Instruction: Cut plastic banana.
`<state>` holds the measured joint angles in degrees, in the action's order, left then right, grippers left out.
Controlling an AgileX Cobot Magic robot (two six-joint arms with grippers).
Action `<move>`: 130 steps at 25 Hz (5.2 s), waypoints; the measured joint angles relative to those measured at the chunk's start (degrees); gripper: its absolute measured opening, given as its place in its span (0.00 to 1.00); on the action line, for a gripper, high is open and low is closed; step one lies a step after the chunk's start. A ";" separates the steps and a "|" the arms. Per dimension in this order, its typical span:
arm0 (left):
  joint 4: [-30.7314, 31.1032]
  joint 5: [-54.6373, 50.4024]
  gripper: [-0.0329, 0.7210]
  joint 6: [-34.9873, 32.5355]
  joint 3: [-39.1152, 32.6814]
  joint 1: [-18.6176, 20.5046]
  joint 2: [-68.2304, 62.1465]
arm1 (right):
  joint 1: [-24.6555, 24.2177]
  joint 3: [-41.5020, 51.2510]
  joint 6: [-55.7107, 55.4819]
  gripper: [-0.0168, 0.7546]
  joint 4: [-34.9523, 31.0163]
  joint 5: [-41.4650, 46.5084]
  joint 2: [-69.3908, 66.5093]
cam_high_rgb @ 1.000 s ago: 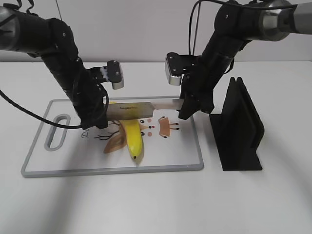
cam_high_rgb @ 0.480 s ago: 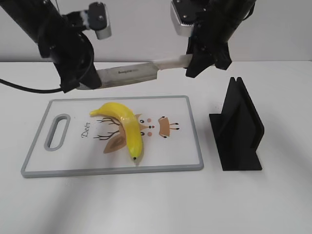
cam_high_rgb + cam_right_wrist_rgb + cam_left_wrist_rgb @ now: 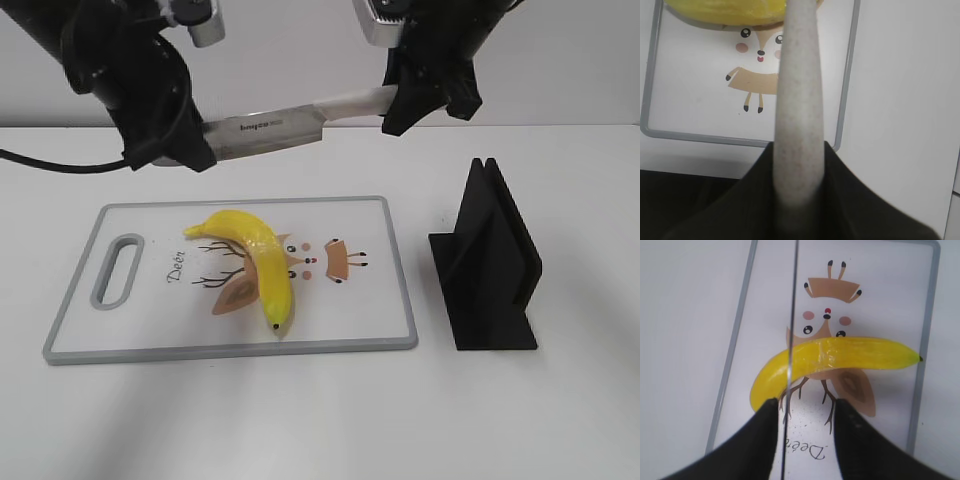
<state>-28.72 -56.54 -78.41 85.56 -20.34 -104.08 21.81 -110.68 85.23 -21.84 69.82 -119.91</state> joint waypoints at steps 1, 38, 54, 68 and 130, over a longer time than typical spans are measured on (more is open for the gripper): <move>-0.40 0.05 0.63 0.00 0.00 0.00 0.06 | 0.00 0.00 0.00 0.24 0.00 0.00 0.00; 23.00 -13.20 0.83 68.30 -24.87 17.66 36.07 | 0.40 30.34 -90.21 0.24 12.64 -7.35 32.37; 24.34 -5.00 0.82 68.30 -49.91 17.66 73.83 | 0.40 55.23 -104.94 0.24 19.57 -19.41 44.54; 23.35 -5.40 0.79 68.32 -57.07 17.66 103.53 | 0.40 57.06 -104.89 0.24 18.97 -23.36 40.52; 22.51 -5.79 0.73 68.74 -57.47 17.69 104.36 | 0.33 81.69 -79.39 0.73 19.89 -10.27 120.06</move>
<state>-6.21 -62.32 -9.67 28.10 -2.66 0.28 22.15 -28.99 5.84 -1.95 59.55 0.14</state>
